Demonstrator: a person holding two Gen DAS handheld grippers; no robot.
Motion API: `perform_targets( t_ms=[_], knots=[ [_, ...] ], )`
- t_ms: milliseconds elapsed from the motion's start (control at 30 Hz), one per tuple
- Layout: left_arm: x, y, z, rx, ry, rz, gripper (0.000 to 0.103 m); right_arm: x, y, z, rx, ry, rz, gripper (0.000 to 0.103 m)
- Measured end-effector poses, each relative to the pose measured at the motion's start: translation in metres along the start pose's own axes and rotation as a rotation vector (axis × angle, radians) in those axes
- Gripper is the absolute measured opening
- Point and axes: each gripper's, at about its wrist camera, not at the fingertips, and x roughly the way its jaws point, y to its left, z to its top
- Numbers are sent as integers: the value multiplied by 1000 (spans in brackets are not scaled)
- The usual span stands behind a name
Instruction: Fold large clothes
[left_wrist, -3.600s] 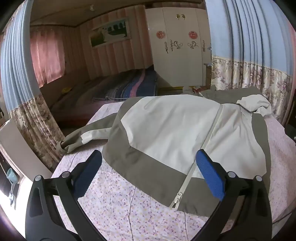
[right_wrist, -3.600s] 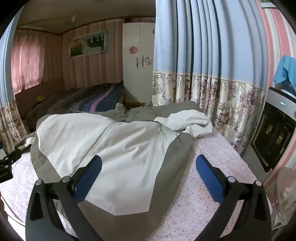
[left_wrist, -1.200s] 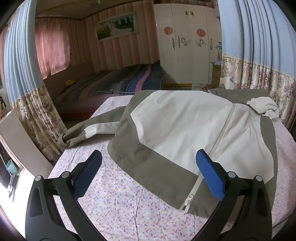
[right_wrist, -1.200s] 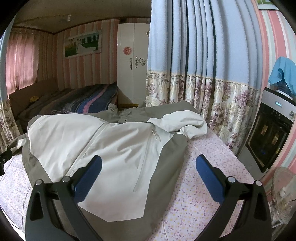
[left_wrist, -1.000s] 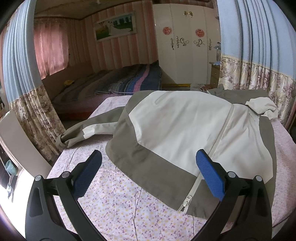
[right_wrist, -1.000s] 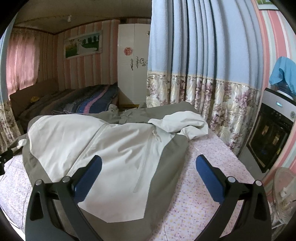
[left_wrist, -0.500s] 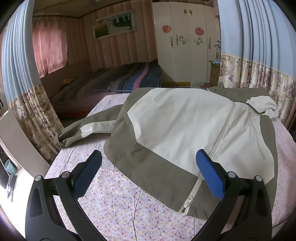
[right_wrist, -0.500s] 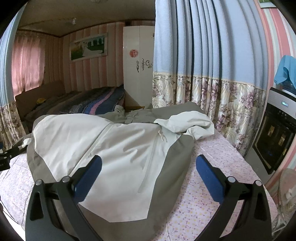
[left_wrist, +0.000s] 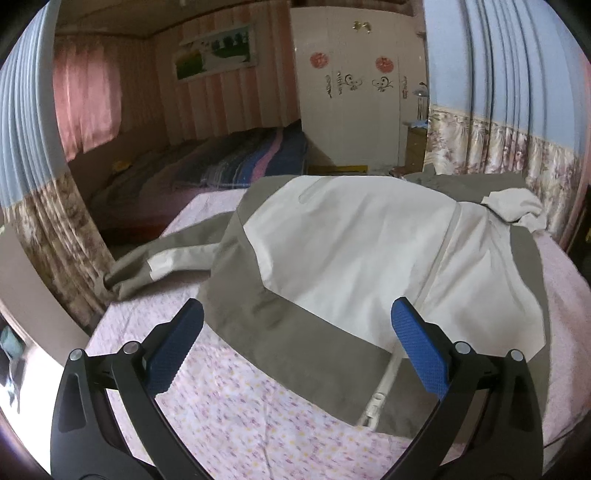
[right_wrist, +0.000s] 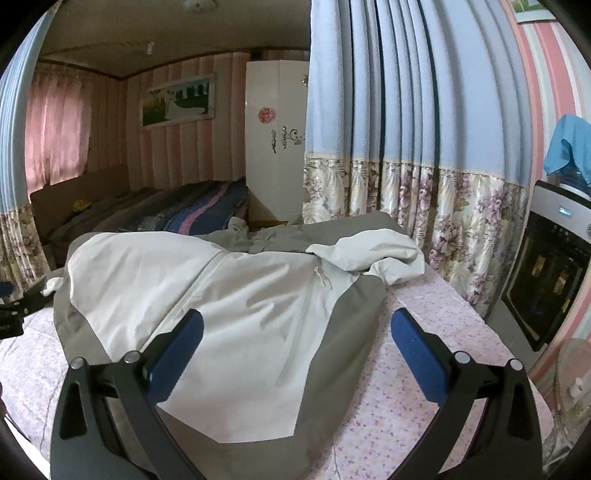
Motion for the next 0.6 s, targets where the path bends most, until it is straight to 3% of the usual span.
perform_targets(
  t_ms=[100,233,300,467,600],
  knots=[
    [5,5,-1,31,-32,-2,100,-5,2,-4,-24,4,-24,101],
    [24,23,2,25,3,-33,100,-5,4,-11,-38,9,-35,101],
    [34,32,2,5,24,-49,100,6,4,-16,-20,57,-30,101],
    [51,38,-3,20,32,-22,100,31,1,-44,67,192,85,101],
    [58,35,-10,27,35,-23,100,41,4,-67,90,253,70,101]
  ],
)
